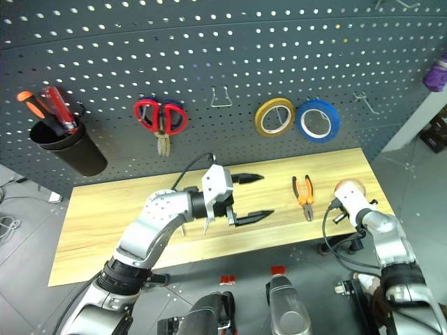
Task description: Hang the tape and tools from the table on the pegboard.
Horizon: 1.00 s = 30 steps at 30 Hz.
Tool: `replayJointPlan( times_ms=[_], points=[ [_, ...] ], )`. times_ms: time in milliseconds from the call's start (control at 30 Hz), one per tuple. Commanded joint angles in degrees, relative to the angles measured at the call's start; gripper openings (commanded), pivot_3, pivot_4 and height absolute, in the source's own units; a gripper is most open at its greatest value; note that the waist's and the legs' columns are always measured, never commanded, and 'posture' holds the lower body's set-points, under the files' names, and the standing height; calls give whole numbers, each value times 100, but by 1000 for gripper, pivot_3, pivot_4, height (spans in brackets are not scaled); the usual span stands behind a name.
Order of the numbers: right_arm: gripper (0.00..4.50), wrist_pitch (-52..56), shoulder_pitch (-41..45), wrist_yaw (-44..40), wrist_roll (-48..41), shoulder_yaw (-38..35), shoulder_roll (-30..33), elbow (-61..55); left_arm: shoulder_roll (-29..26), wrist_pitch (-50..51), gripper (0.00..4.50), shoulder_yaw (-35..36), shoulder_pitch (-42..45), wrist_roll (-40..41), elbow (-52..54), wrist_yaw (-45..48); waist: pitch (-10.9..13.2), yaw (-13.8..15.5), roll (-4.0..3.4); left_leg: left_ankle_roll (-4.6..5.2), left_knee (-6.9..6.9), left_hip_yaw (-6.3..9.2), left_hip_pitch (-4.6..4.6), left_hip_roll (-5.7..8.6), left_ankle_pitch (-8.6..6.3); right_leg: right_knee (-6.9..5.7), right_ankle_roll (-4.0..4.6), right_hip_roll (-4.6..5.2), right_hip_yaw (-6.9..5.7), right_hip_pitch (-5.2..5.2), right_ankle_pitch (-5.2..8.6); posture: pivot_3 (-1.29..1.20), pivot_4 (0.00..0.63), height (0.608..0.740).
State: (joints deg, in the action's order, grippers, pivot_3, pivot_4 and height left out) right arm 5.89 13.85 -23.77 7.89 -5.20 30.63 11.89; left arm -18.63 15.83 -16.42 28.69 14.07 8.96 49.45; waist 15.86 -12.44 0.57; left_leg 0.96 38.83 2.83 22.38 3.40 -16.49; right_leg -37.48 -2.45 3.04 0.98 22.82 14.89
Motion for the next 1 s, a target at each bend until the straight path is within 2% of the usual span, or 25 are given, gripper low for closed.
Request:
replayJointPlan(
  times_ms=[33,167,333,500,667,767,833,933,1000],
  points=[
    [77,-281,46,728,-86,-320,-335,-1339,192,-11,4500,-98,297,-281,74,-333,1,-78,2,2,4,-7,2,0,-1,-14,-1,0,6,9,0,-429,268,740],
    [77,-288,738,934,-246,-460,-424,-992,341,-185,4500,-140,528,-646,-86,-679,1,-209,2,6,5,-10,7,1,0,-37,-2,-1,7,28,-1,-437,267,740],
    [77,-497,2433,859,-741,-695,-344,953,468,-228,4500,-103,614,-820,-229,-915,1,-339,2,14,3,-13,21,2,3,-35,0,-1,10,42,-2,-436,262,740],
    [77,-500,3669,476,-1286,-950,-376,2806,463,-226,4500,-56,599,-867,-204,-972,1,-362,2,18,2,-11,29,1,4,-33,1,-1,7,45,-2,-420,258,740],
    [77,-301,4407,-54,-1797,-1152,-399,3896,369,-222,4500,13,529,-906,-196,-1004,1,-383,1,22,3,-14,33,3,6,-33,2,1,10,46,-3,-397,259,740],
    [844,-234,4383,-109,-1681,-958,-375,3993,214,-231,4500,72,434,-925,-171,-1010,1,-385,1,22,3,-13,34,2,6,-35,2,1,9,47,-3,-398,259,740],
    [1473,-29,4014,-54,-1489,-719,-411,3683,-36,-258,4500,199,276,-945,-176,-978,1,-385,1,22,3,-13,35,2,6,-36,2,1,10,48,-3,-397,261,740],
    [2541,770,3091,74,-1321,-335,-557,2499,-499,-186,4500,516,-65,-855,-178,-884,0,-370,1,21,1,-8,34,0,6,-41,2,0,8,49,-3,-396,265,740],
    [3232,1727,2493,225,-1294,-84,-716,1451,-778,-147,4500,709,-258,-771,-207,-794,0,-348,0,21,1,-6,41,-2,7,-48,2,0,9,62,-3,-396,265,740]
  ],
)
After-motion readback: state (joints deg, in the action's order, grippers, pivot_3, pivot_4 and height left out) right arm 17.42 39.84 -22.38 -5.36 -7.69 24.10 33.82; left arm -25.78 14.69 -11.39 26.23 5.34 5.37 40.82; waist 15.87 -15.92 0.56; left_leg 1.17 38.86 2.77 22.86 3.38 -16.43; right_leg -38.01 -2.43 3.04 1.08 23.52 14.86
